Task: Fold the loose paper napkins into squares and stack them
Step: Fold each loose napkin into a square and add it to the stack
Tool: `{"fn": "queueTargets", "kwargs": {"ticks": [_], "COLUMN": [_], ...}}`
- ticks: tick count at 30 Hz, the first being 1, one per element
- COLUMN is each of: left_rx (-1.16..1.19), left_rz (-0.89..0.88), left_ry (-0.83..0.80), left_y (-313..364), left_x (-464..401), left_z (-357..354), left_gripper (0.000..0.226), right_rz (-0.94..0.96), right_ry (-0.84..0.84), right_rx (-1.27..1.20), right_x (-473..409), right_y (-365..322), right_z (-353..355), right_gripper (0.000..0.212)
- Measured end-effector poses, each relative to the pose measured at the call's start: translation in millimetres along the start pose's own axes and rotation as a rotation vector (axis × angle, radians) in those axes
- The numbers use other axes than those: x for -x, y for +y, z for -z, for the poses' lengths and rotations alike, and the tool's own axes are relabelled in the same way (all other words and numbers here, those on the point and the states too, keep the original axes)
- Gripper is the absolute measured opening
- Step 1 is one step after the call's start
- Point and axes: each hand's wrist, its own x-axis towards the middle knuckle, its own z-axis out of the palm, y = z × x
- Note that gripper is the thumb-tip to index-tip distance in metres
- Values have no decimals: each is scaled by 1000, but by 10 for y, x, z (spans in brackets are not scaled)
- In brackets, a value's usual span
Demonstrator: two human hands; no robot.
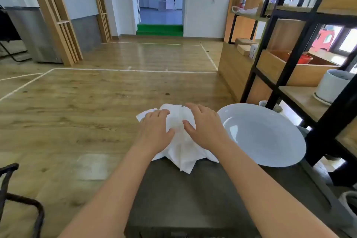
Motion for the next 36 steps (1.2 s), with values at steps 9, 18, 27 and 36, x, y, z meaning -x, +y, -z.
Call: {"fn": "queueTargets", "kwargs": {"ticks": [9,18,27,36], "left_rx": [37,536,834,1226], "left_rz": [37,20,48,257], "left_ry": [59,159,77,-175], "left_y": [-266,-81,157,250], "left_x": [-198,45,342,493], "left_z": [-428,45,254,388], "left_gripper": [26,40,46,48], "right_rz": [23,-94,-266,-465], "right_ry": [2,-34,-29,-49], "right_rx": [-80,-613,-878,-1066], "right_x": [-179,-18,352,567], "right_y": [224,94,-120,58], "right_z": [-443,-218,86,194], "right_gripper": [49,56,39,11]}}
